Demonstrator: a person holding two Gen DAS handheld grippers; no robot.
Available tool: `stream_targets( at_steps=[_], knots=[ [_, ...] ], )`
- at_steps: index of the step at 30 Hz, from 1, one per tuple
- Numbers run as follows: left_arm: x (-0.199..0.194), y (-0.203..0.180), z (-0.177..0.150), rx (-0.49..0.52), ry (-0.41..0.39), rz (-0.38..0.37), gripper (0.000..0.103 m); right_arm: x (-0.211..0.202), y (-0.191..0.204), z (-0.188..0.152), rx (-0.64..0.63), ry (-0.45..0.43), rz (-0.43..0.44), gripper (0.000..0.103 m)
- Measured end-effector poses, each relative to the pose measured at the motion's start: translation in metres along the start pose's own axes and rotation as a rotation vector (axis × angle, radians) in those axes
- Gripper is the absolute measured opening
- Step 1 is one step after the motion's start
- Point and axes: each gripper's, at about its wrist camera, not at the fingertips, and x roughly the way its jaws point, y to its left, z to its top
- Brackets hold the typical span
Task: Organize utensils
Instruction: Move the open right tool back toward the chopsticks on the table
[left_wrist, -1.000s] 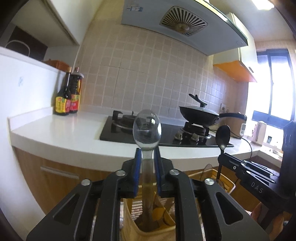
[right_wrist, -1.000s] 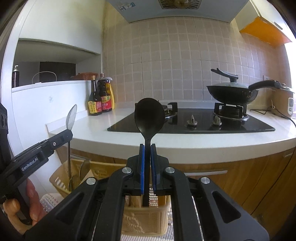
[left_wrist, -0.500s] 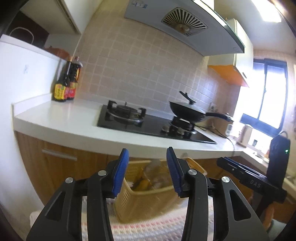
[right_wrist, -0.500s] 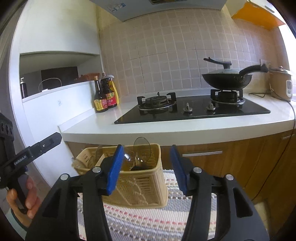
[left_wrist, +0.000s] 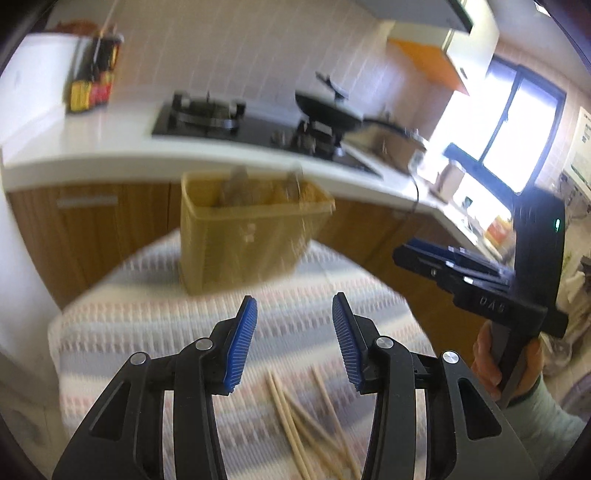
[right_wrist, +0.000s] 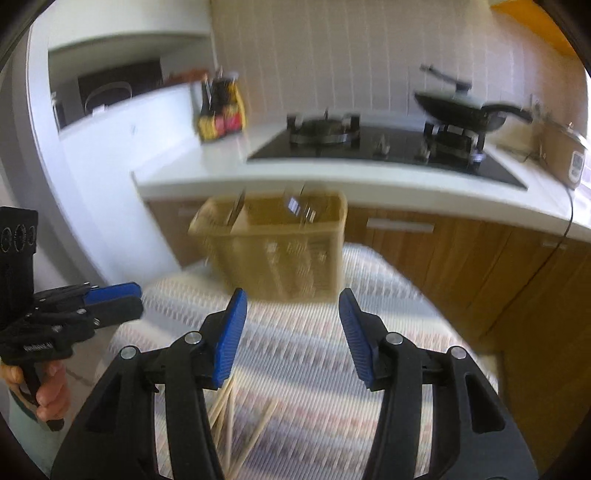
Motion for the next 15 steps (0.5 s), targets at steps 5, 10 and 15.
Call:
stream_targets(
  at_steps=[5,10,15],
  knots=[
    [0.012,0.000,-0.032,0.018,0.136,0.036,0.041,0.009,0.003,-0.018,0.064,0.159,0.054,0.048],
    [0.040,-0.001,-0.066,0.033,0.310,0.055,0.041,0.021,0.007,-0.038,0.108,0.275,0.092,0.048],
    [0.072,-0.007,-0.094,0.096,0.454,0.087,0.041,0.038,0.009,-0.059,0.147,0.387,0.148,0.038]
  ],
)
